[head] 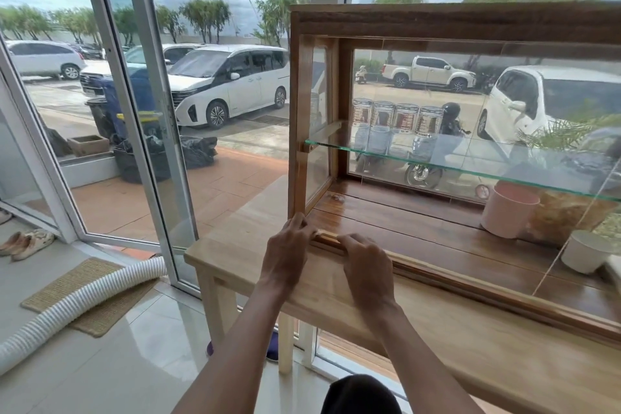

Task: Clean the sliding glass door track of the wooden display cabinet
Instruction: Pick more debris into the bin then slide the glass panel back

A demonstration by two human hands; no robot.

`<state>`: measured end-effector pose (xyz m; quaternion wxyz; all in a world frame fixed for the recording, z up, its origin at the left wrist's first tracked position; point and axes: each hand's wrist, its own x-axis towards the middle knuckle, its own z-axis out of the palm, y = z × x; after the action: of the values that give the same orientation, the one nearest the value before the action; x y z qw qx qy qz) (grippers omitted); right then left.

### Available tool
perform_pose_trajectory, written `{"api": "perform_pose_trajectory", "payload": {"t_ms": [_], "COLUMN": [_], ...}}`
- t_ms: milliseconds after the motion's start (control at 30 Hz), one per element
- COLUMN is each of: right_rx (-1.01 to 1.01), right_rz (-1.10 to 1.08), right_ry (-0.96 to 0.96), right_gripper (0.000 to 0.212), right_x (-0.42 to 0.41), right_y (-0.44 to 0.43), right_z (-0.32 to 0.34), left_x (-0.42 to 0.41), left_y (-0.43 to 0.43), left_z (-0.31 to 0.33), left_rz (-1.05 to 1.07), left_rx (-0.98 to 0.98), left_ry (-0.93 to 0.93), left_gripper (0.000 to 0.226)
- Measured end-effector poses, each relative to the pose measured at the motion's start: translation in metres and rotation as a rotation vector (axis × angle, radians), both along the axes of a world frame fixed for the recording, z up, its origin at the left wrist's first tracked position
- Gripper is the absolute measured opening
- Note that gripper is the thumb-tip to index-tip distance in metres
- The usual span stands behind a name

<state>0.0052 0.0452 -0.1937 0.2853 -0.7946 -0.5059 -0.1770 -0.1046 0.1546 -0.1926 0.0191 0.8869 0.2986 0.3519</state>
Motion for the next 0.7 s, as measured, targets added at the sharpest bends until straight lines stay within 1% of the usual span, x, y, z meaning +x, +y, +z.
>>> {"api": "perform_pose_trajectory", "payload": {"t_ms": [100,200,267,333,400,567,700], "right_rx": [0.07,0.133,0.182,0.24,0.286,0.366,0.339], "right_rz": [0.049,0.05,0.048,0.064,0.12,0.265,0.378], "right_ry": [-0.073,-0.109,-0.108,-0.059,0.036,0.246,0.335], "right_gripper": [0.02,0.022,0.025,0.027,0.027,0.023,0.022], "right_x": [0.0,0.0,-0.003,-0.012,-0.031,-0.088,-0.134], "right_y": [-0.001,-0.004,-0.005,-0.002,0.005,0.031,0.046], "right_z": [-0.001,-0.003,-0.003,0.003,0.014,0.021,0.003], "left_x": [-0.004,-0.019,-0.036,-0.053,-0.076,-0.143,-0.195], "left_y": [-0.004,-0.011,-0.016,-0.015,-0.009,0.008,0.004], "left_z": [0.002,0.001,0.001,0.004,0.008,0.0,-0.019], "left_rz": [0.013,0.048,0.067,0.107,0.185,0.353,0.434], "left_rx": [0.005,-0.03,-0.028,-0.048,-0.085,-0.166,-0.192], "left_ry": [-0.064,-0.209,-0.27,-0.32,-0.375,-0.394,-0.395], "left_gripper": [0.01,0.01,0.009,0.008,0.01,0.009,0.009]}}
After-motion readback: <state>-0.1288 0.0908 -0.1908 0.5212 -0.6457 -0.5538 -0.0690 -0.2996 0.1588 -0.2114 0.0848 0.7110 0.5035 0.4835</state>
